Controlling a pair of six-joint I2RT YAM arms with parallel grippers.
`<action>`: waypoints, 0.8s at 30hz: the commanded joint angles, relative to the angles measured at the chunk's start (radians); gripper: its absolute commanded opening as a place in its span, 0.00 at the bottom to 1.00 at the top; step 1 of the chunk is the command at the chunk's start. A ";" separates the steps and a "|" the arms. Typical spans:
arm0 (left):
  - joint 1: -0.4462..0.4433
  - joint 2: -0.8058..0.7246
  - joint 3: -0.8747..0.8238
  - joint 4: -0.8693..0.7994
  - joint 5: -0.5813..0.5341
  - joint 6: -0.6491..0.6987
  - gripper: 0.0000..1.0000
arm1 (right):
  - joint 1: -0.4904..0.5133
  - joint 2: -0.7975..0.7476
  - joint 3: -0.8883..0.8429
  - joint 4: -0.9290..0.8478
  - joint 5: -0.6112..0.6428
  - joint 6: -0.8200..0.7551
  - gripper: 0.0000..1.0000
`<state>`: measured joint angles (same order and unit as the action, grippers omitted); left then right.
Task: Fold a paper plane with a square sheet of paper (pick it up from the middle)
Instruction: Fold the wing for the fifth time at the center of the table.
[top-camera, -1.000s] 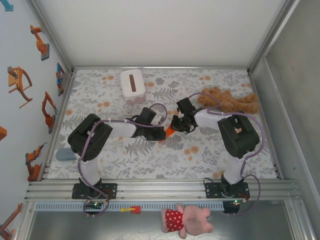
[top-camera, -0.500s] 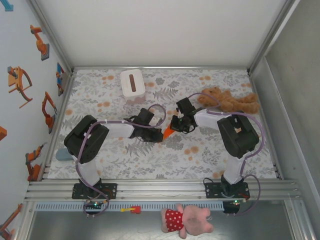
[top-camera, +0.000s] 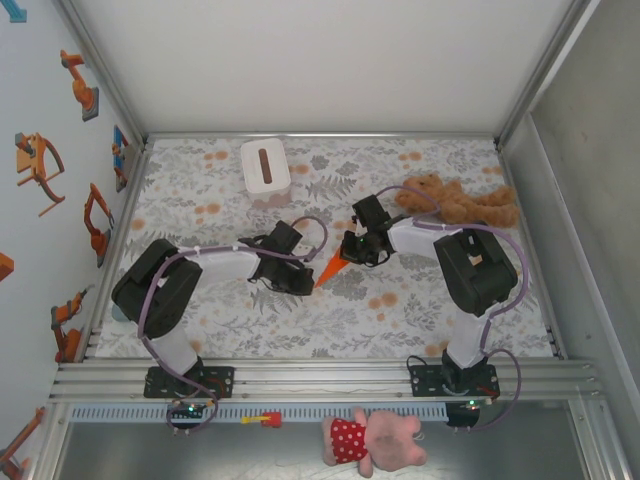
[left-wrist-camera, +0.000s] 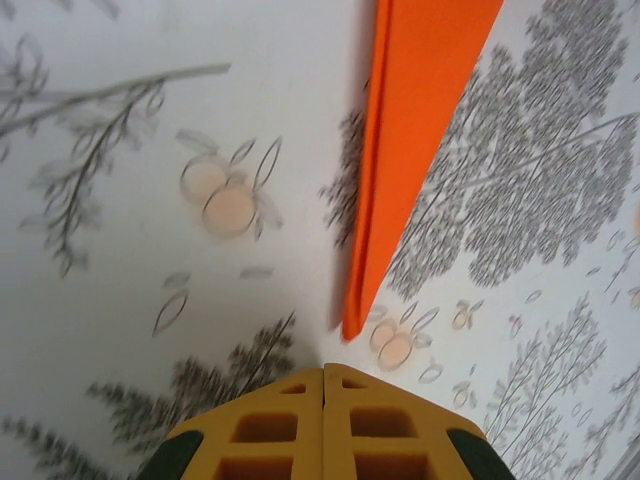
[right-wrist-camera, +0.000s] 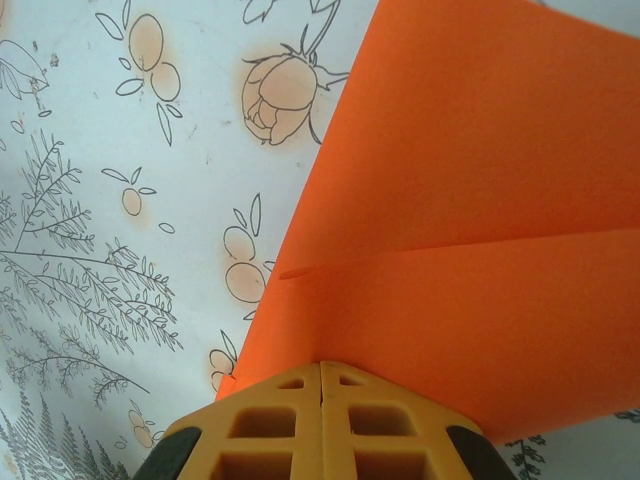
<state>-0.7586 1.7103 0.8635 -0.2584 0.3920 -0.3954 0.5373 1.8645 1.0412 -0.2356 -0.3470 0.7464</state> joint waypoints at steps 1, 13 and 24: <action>0.001 -0.062 -0.027 -0.171 -0.050 0.038 0.00 | -0.008 0.083 -0.049 -0.138 0.118 -0.012 0.02; -0.006 -0.118 -0.014 0.181 -0.037 -0.230 0.00 | 0.053 -0.015 -0.108 0.007 0.022 0.106 0.01; -0.026 0.071 0.088 0.210 0.000 -0.256 0.00 | 0.059 -0.053 -0.116 0.093 -0.010 0.128 0.01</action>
<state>-0.7849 1.7706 0.9192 -0.0658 0.3832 -0.6270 0.5873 1.8225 0.9546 -0.1047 -0.3634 0.8639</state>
